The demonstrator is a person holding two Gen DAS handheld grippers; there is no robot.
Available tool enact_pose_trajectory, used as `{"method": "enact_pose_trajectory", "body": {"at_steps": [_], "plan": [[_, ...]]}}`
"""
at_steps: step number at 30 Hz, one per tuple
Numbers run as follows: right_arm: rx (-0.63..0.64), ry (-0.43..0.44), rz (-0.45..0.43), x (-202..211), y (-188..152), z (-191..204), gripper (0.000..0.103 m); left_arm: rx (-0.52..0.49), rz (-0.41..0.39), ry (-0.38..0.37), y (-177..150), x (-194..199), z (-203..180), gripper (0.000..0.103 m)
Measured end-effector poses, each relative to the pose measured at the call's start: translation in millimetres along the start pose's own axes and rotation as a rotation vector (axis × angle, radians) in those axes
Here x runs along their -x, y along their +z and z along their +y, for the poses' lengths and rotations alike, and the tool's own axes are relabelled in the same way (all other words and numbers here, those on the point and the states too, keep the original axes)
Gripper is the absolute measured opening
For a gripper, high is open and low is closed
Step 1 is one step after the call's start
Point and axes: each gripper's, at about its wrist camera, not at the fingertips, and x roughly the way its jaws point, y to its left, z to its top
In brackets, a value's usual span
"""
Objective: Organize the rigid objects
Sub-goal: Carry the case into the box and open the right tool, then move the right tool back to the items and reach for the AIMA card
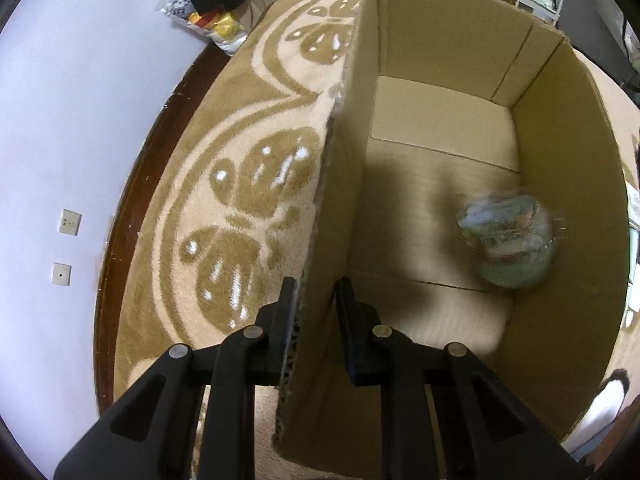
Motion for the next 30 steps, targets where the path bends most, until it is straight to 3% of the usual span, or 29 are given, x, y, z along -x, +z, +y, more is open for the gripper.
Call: {"method": "enact_pose_trajectory", "body": {"at_steps": [4,9,13,23,30], "plan": [[-0.014,-0.042,-0.012,9.5,1.1,-5.2,0.089,0.006,0.002,-0.006,-1.6,-1.7,2.6,0.018],[-0.057,-0.089,-0.008,20.7,3.4,-19.8,0.091,0.009,0.004,-0.006,-2.0,-2.9,3.9,0.018],[-0.077,-0.192,-0.004,29.2,-1.6,-37.2,0.099,0.011,0.004,-0.007,-1.3,-3.5,3.4,0.019],[-0.168,-0.239,0.066,29.6,-23.7,-89.4,0.099,0.011,0.008,0.003,0.1,-6.0,1.8,0.020],[-0.197,-0.252,0.178,11.1,-51.4,-102.3,0.099,0.022,0.011,-0.011,0.4,-7.7,4.0,0.019]]}}
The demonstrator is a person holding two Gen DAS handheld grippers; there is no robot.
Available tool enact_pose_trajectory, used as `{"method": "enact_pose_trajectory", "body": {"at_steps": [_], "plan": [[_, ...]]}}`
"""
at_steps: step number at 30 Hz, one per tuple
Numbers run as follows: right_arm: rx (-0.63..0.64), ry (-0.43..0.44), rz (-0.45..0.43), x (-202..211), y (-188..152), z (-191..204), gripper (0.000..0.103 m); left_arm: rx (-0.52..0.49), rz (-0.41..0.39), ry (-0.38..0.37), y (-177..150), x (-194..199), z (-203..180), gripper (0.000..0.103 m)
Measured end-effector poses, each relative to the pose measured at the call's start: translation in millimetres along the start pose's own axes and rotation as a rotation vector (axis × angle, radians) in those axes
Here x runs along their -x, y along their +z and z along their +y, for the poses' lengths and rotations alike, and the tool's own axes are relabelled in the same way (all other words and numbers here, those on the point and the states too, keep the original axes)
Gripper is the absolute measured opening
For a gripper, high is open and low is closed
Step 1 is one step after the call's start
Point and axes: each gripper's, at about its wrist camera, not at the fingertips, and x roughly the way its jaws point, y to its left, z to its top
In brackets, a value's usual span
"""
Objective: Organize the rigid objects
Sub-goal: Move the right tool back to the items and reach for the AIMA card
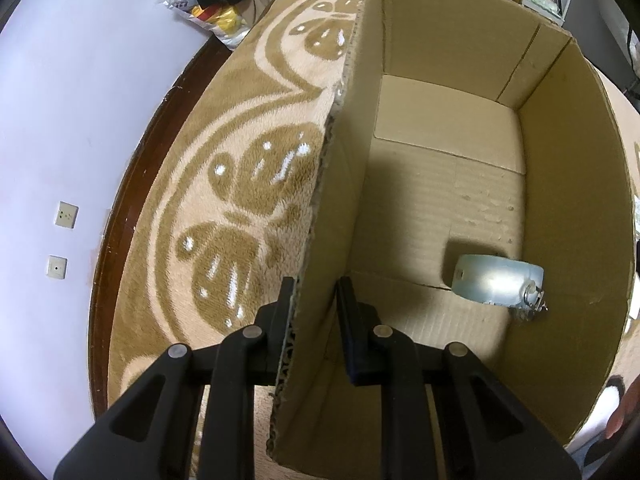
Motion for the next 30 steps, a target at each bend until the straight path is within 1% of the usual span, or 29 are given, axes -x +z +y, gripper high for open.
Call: {"method": "enact_pose_trajectory", "body": {"at_steps": [2,7,9,11,13,15,17,18,20,24,28,30], "plan": [[-0.018,-0.007,0.027,-5.8,-2.5,-2.6,0.099,0.001,0.001,-0.002,0.1,-0.5,0.7,0.019],[-0.049,-0.021,0.062,-19.1,-9.6,-11.7,0.099,-0.001,0.005,-0.009,0.0,-1.2,1.7,0.019],[-0.061,-0.040,0.081,-27.6,-11.0,-15.7,0.093,0.001,0.005,-0.012,0.1,-0.9,2.0,0.019],[-0.083,-0.035,0.106,-35.6,-12.2,-20.8,0.083,0.000,0.004,-0.012,0.0,-1.0,2.3,0.019],[-0.107,-0.037,0.121,-42.9,-13.8,-26.5,0.081,-0.002,0.003,-0.011,0.0,-1.7,2.2,0.019],[-0.121,-0.021,0.108,-44.3,-13.3,-30.2,0.081,-0.005,0.003,-0.011,-0.6,-2.5,2.0,0.019],[-0.129,-0.002,0.115,-47.0,-11.6,-32.5,0.081,-0.008,0.003,-0.010,-0.7,-2.9,1.5,0.019],[-0.131,0.007,0.114,-48.4,-11.3,-33.3,0.080,-0.011,0.003,-0.009,-0.7,-3.1,1.2,0.019],[-0.153,0.020,0.116,-50.6,-9.9,-36.6,0.073,-0.011,0.005,-0.011,-0.2,-3.4,1.0,0.019],[-0.200,0.041,0.118,-54.2,-5.6,-43.7,0.073,-0.006,0.008,-0.017,0.3,-4.0,2.1,0.020],[-0.196,0.038,0.113,-55.8,-2.6,-42.9,0.072,-0.009,0.008,-0.014,-0.2,-3.8,1.6,0.020],[-0.179,0.017,0.103,-56.5,-0.8,-40.5,0.072,-0.010,0.008,-0.014,-0.4,-3.9,1.3,0.020]]}}
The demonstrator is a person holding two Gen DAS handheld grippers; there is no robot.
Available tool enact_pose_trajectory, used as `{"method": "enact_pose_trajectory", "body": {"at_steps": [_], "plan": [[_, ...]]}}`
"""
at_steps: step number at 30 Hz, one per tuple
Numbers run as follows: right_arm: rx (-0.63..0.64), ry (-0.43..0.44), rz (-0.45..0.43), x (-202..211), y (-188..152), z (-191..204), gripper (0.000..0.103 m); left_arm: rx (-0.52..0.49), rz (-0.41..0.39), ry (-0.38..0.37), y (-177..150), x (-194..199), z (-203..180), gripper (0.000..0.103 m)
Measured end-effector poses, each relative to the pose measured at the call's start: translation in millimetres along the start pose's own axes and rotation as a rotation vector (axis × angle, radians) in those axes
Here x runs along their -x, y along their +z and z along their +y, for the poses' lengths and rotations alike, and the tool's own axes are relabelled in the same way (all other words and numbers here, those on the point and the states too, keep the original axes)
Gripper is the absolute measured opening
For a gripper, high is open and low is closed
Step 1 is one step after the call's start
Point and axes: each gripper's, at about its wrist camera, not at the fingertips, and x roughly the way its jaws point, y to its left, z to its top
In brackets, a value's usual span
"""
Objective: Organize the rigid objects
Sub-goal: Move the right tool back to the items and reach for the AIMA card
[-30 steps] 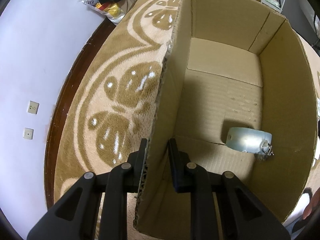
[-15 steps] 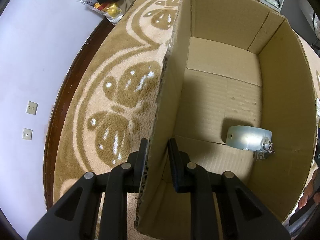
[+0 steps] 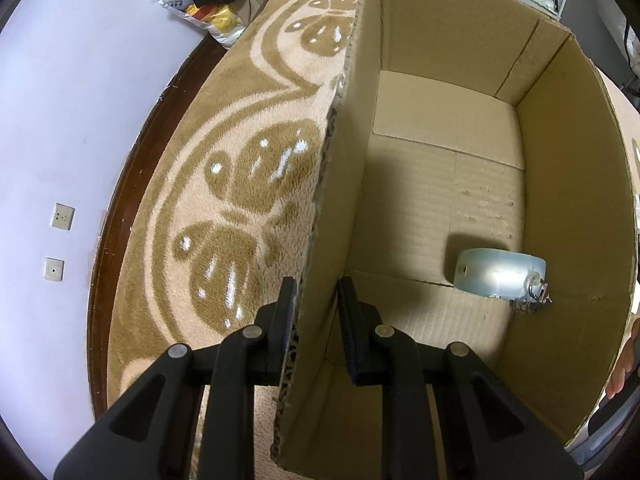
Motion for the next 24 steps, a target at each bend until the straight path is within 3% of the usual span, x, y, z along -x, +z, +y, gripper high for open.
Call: {"method": "enact_pose_trajectory", "body": {"at_steps": [10,20,24], "plan": [[0.023,-0.027,-0.001,-7.8,5.4,1.9,0.074,0.009,0.005,-0.014,0.7,-1.3,3.2,0.021],[-0.071,0.003,0.019,-9.6,10.7,-4.6,0.079,0.004,0.008,-0.009,1.0,-3.4,3.1,0.021],[-0.122,-0.031,0.008,-10.9,12.8,-8.1,0.079,0.009,0.008,-0.011,0.8,-3.1,3.5,0.021]]}}
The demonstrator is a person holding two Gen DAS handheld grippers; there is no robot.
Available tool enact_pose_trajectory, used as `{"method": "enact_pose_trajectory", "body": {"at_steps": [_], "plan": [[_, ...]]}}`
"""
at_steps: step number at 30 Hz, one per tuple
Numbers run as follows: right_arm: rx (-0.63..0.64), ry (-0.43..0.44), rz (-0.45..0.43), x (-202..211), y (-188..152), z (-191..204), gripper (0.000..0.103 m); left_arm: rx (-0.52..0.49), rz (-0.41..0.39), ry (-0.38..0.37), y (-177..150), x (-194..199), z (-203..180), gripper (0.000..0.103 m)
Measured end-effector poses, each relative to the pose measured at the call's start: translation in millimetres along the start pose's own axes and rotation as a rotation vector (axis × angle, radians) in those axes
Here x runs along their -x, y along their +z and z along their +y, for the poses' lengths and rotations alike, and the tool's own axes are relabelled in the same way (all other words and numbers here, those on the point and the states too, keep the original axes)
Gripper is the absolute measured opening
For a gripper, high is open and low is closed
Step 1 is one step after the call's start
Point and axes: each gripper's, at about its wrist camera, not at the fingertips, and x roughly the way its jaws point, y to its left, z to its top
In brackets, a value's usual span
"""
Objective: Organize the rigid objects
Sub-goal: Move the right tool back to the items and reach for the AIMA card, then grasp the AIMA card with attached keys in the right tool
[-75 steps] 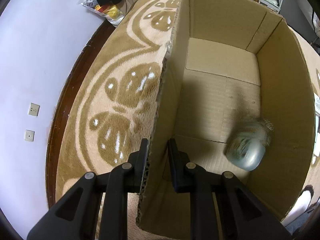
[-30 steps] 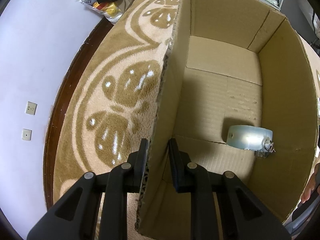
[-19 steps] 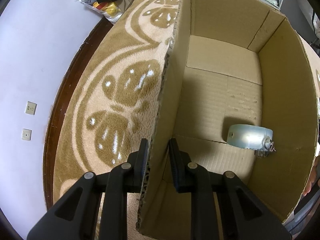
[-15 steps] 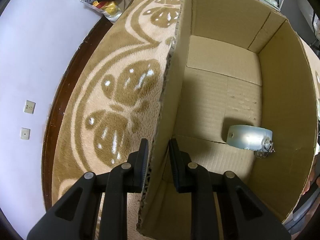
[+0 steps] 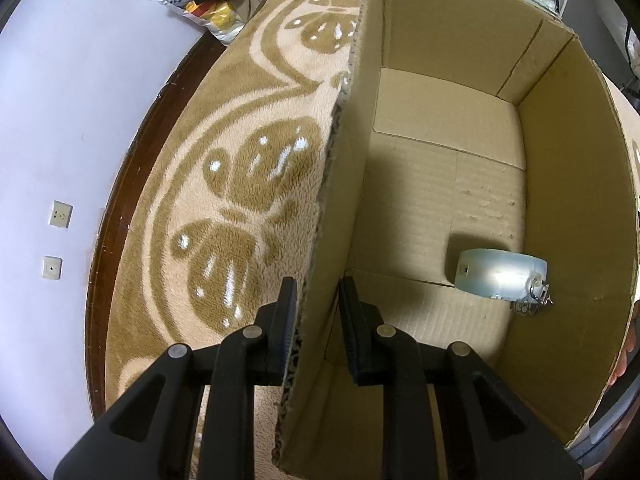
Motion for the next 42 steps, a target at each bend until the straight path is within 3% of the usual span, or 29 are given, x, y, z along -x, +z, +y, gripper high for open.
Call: {"method": "enact_pose_trajectory", "body": {"at_steps": [3,6,10,18,28,34,42], "plan": [[-0.004,-0.013,-0.012,-0.8,-0.1,0.0,0.079,-0.001,-0.001,0.001,-0.4,0.0,0.3,0.021],[0.010,-0.050,-0.018,-1.2,-1.2,-0.2,0.064,-0.001,0.000,0.000,-0.5,0.3,0.6,0.021],[-0.007,-0.024,-0.014,1.1,-1.4,-3.9,0.055,-0.001,0.000,0.001,-0.8,1.1,0.9,0.021],[0.039,-0.041,-0.042,9.2,-8.9,4.5,0.054,-0.003,0.000,0.002,-1.0,1.1,0.3,0.021],[0.140,0.007,-0.097,37.3,-18.8,30.4,0.053,-0.003,-0.001,0.002,-1.2,1.6,0.1,0.022],[0.178,0.072,-0.169,60.6,-13.1,50.3,0.053,-0.003,0.005,0.003,-0.7,0.0,-0.6,0.022],[0.230,0.226,-0.327,117.9,-9.3,87.5,0.053,-0.013,0.003,0.010,-1.2,-0.3,-1.5,0.021]]}}
